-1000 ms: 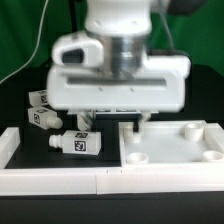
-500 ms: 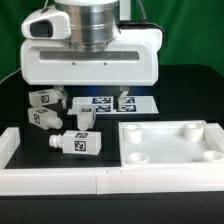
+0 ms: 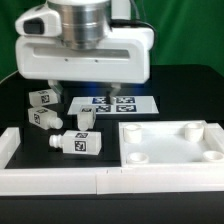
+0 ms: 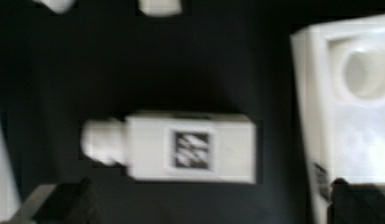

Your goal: Assemble one leg

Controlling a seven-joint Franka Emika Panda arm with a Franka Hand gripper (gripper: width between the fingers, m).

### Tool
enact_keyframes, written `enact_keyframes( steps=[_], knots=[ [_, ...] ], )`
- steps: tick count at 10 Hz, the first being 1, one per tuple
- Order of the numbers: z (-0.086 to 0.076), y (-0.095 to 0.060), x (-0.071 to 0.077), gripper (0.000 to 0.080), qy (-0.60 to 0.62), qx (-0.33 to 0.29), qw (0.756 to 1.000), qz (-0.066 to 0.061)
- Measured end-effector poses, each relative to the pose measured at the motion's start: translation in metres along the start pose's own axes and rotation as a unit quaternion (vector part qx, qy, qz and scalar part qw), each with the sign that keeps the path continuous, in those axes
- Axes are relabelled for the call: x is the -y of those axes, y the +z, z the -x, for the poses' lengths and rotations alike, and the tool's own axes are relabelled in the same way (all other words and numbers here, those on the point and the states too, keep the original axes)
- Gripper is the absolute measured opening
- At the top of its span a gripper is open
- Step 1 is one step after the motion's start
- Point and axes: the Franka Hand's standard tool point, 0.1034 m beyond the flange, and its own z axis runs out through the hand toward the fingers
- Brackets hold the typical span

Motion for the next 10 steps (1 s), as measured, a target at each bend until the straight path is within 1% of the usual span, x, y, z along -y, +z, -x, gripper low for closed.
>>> enact_keyframes(
  steps=[1,2,3,5,6,7,8,9,10],
  knots=[
    [0.018,0.006,-0.014,0.0649,0.041,0.041,0.998,-0.011],
    [0.023,0.004,-0.022,0.0649,0.060,0.061,0.996,-0.019],
    [0.017,0.001,-0.019,0.0649,0.054,0.036,0.998,-0.015],
    [0.017,0.003,-0.019,0.0649,0.052,0.038,0.998,-0.014],
    [0.022,0.006,-0.020,0.0649,0.067,0.052,0.996,-0.027],
    [0.031,0.013,-0.034,0.0649,0.104,0.081,0.990,-0.051],
    [0.041,0.017,-0.052,0.0649,0.127,0.099,0.985,-0.062],
    [0.064,0.022,-0.066,0.0649,0.151,0.163,0.972,-0.082],
    [0.076,0.025,-0.082,0.0649,0.173,0.227,0.953,-0.098]
  ],
)
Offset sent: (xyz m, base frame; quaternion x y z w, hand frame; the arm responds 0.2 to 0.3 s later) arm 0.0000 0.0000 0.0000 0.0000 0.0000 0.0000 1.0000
